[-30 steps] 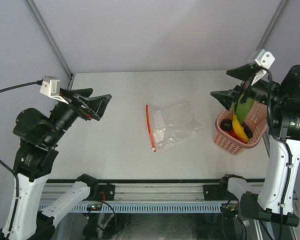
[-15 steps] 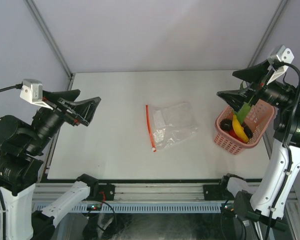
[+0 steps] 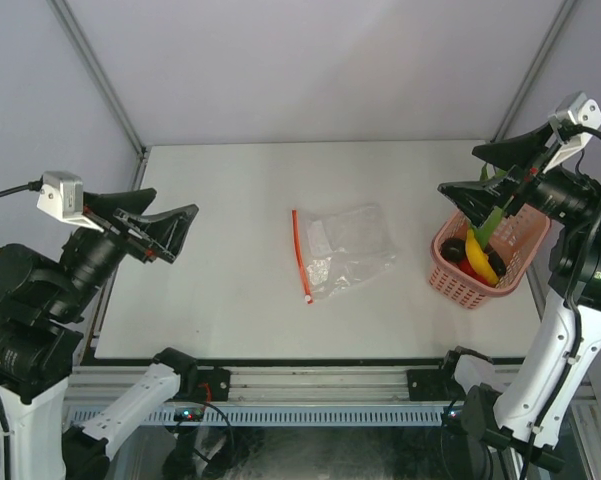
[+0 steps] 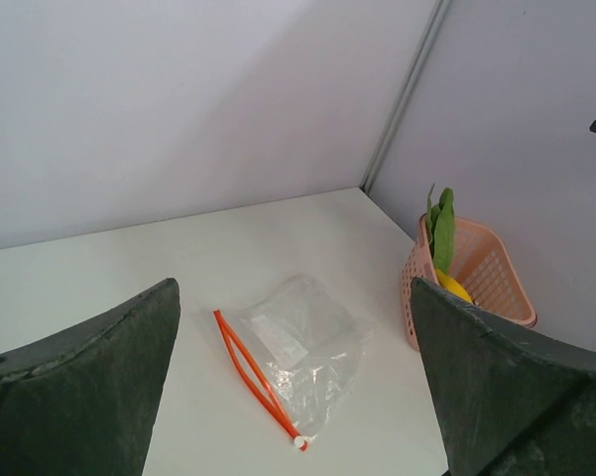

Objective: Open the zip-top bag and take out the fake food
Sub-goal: Reset both arms

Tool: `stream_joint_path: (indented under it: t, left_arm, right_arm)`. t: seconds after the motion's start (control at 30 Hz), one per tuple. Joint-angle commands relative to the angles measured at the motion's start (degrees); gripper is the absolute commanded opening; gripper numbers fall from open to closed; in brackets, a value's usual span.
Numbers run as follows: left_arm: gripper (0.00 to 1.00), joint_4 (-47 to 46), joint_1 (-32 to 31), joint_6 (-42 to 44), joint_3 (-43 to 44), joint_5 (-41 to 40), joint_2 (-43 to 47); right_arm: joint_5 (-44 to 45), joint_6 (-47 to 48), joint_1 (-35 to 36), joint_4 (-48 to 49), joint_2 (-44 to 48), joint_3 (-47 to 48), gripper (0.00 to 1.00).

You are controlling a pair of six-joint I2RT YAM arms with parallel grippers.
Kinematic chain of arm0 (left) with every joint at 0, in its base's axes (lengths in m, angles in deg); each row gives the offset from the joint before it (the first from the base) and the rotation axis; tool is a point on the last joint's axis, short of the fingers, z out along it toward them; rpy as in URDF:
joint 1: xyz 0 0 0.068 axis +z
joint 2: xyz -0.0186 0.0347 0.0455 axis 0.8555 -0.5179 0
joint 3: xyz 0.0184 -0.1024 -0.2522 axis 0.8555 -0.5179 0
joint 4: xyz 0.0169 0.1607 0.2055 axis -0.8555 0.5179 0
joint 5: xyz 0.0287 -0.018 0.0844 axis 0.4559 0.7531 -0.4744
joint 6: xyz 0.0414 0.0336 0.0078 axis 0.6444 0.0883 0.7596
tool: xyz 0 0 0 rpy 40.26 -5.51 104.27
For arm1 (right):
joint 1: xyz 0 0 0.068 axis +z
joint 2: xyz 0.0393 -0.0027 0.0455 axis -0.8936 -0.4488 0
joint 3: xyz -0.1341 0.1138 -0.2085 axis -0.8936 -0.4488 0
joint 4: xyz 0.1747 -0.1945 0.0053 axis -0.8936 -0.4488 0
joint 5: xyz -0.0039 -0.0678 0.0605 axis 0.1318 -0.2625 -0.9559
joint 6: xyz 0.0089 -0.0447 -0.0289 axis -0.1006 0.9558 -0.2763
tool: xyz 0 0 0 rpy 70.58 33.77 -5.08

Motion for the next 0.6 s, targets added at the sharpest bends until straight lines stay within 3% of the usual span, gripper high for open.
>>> stream_joint_path:
  t: [0.0, 0.2, 0.57]
  left_arm:
    - [1.00, -3.2, 0.4, 1.6, -3.1, -0.7, 1.1]
    - [1.00, -6.0, 0.4, 0.9, -7.3, -0.6, 1.8]
    - [1.00, -6.2, 0.5, 0.6, -7.2, 0.1, 1.1]
  right_arm:
    - [-0.7, -2.8, -1.2, 1.8, -0.1, 0.8, 0.99]
    - [-1.0, -4.7, -2.1, 3.1, -0.1, -0.1, 0.99]
    - [-1.7, -5.6, -2.3, 5.5, -0.2, -1.5, 0.99]
